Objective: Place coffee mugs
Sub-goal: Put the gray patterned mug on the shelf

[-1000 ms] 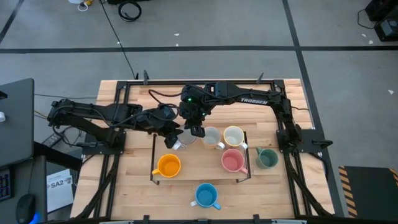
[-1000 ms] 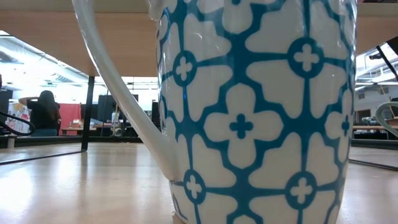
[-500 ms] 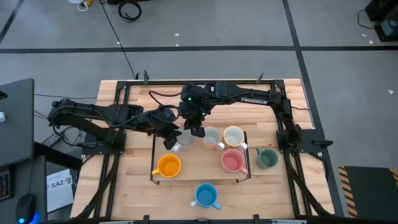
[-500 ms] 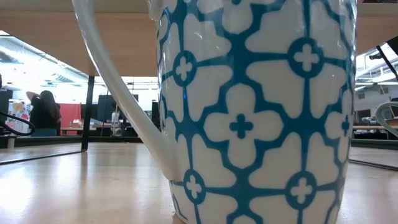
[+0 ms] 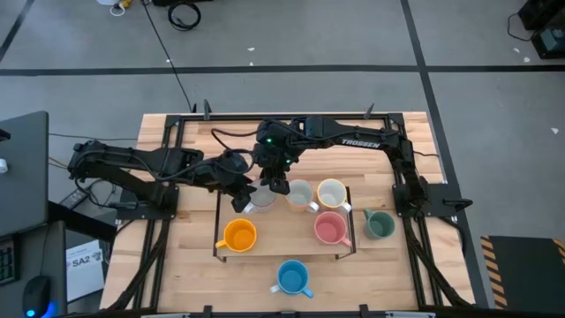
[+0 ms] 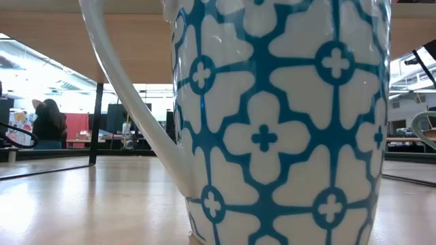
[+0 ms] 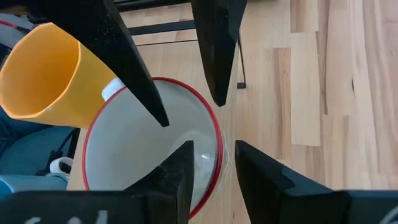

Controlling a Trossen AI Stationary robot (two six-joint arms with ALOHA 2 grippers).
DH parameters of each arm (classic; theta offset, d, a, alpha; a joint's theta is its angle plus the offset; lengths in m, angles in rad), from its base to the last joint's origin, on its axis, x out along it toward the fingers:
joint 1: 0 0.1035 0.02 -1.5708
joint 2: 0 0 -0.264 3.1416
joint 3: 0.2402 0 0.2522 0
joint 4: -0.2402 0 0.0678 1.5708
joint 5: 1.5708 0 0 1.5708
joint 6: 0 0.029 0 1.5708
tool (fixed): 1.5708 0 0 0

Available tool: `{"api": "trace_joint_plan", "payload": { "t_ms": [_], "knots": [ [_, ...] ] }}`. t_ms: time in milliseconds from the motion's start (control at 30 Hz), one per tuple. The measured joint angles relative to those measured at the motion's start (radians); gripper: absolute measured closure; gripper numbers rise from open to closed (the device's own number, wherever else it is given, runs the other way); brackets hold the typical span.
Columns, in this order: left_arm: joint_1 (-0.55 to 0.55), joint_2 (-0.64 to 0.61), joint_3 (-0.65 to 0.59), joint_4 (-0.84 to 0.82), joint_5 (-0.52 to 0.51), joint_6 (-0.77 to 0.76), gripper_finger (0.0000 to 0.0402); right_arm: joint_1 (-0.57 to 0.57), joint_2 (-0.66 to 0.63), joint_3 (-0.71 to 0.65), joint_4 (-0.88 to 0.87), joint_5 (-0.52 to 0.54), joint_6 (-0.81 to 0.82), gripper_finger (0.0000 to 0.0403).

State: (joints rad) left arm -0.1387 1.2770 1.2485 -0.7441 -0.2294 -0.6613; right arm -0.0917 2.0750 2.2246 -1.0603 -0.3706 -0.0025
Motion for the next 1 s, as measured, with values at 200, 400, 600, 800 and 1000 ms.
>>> {"api": "trace_joint_plan", "payload": {
  "t_ms": [200,400,600,800,1000],
  "knots": [
    [0.000,-0.001,0.001,-0.031,-0.002,-0.009,0.0246,0.000,-0.019,0.000,0.001,0.002,0.000,0.0281],
    [0.000,-0.001,0.002,-0.040,-0.002,-0.009,0.0247,0.000,-0.063,0.000,0.003,0.003,0.000,0.0282],
    [0.000,-0.001,0.002,-0.044,0.001,-0.011,0.0264,-0.001,-0.128,0.000,0.008,0.002,0.000,0.0281],
    [0.000,-0.001,0.001,-0.043,0.001,-0.010,0.0287,-0.001,-0.199,0.000,0.006,0.002,0.001,0.0281],
    [0.000,-0.001,0.001,-0.043,0.006,-0.010,0.0310,-0.001,-0.256,0.000,0.005,0.002,0.003,0.0282]
  ]
}}
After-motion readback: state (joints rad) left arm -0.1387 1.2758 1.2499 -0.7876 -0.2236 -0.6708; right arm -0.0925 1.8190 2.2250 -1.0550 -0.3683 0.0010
